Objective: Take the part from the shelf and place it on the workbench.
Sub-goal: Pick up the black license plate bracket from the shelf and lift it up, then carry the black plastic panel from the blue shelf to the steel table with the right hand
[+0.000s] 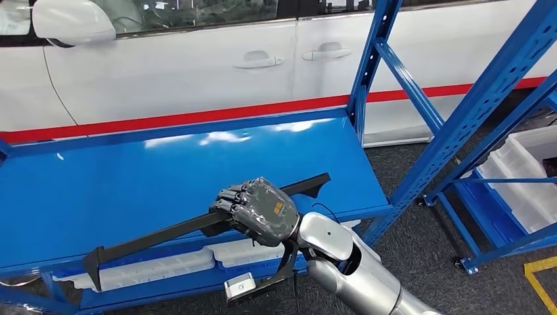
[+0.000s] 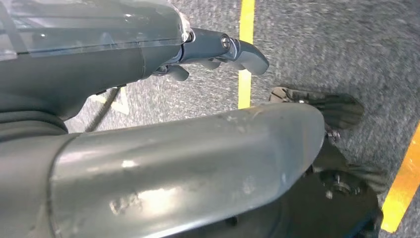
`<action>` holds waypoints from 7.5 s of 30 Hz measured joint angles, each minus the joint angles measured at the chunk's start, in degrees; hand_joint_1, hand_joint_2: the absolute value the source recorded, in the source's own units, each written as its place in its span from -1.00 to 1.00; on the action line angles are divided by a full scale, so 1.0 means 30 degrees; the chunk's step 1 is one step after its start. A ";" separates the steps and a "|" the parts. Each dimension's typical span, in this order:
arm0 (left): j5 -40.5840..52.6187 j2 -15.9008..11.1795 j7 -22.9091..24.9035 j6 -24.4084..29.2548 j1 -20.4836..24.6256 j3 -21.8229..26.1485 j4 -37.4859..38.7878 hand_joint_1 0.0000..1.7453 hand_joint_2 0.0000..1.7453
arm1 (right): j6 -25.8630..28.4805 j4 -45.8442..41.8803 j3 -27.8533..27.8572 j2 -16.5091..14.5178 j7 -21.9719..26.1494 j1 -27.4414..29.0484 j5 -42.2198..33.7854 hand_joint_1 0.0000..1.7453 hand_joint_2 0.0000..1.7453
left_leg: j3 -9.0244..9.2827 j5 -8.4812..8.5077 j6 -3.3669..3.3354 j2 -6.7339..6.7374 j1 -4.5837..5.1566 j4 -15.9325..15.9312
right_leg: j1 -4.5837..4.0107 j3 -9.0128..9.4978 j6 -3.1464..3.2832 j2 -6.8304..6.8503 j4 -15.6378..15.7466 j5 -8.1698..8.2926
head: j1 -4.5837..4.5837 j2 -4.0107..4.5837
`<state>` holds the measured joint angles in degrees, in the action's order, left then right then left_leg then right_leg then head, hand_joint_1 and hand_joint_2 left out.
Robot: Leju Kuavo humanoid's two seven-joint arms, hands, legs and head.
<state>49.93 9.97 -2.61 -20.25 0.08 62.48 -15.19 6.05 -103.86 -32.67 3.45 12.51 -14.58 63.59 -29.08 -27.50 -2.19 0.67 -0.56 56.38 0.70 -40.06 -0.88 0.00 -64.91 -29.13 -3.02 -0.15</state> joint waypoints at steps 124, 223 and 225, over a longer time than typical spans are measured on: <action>-1.3986 0.3492 0.9125 -0.0988 -0.6766 -0.7124 -1.3656 -1.00 -1.00 | -0.1271 0.2242 -0.2137 -0.2571 0.0014 -0.1885 -0.2486 1.00 1.00 | -0.0648 0.0378 0.0117 -0.0376 0.0016 0.0277 | -0.0102 0.0311 -0.0069 0.0185 -0.2268 -0.1593 | 0.0009 0.0000; -0.6952 0.3610 0.6440 -0.3060 -0.5909 -0.6648 -1.3591 -1.00 -1.00 | -0.0697 0.0871 0.0867 0.0751 0.1650 -0.0690 -0.3794 1.00 1.00 | -0.1881 0.0832 0.0266 -0.2389 0.0156 0.1138 | 0.0379 0.2429 -0.0175 -0.1557 0.1430 0.0210 | 0.0013 0.0000; -0.6999 0.3614 0.6455 -0.3049 -0.5965 -0.6659 -1.3595 -1.00 -1.00 | -0.0679 0.0847 0.0911 0.0782 0.1643 -0.0650 -0.3776 1.00 1.00 | -0.2114 0.0911 0.0514 -0.2804 0.0099 0.1185 | 0.0309 0.2405 -0.0017 -0.1470 0.1542 0.0182 | 0.0015 0.0000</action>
<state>28.93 20.81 16.75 -29.40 -17.81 42.50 -55.98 4.02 -101.32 -29.93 5.79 17.44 -16.53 52.26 -35.42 -24.77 -0.64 -7.74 -0.26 59.93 1.63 -32.85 -0.93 -4.41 -60.29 -28.59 -2.98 -0.15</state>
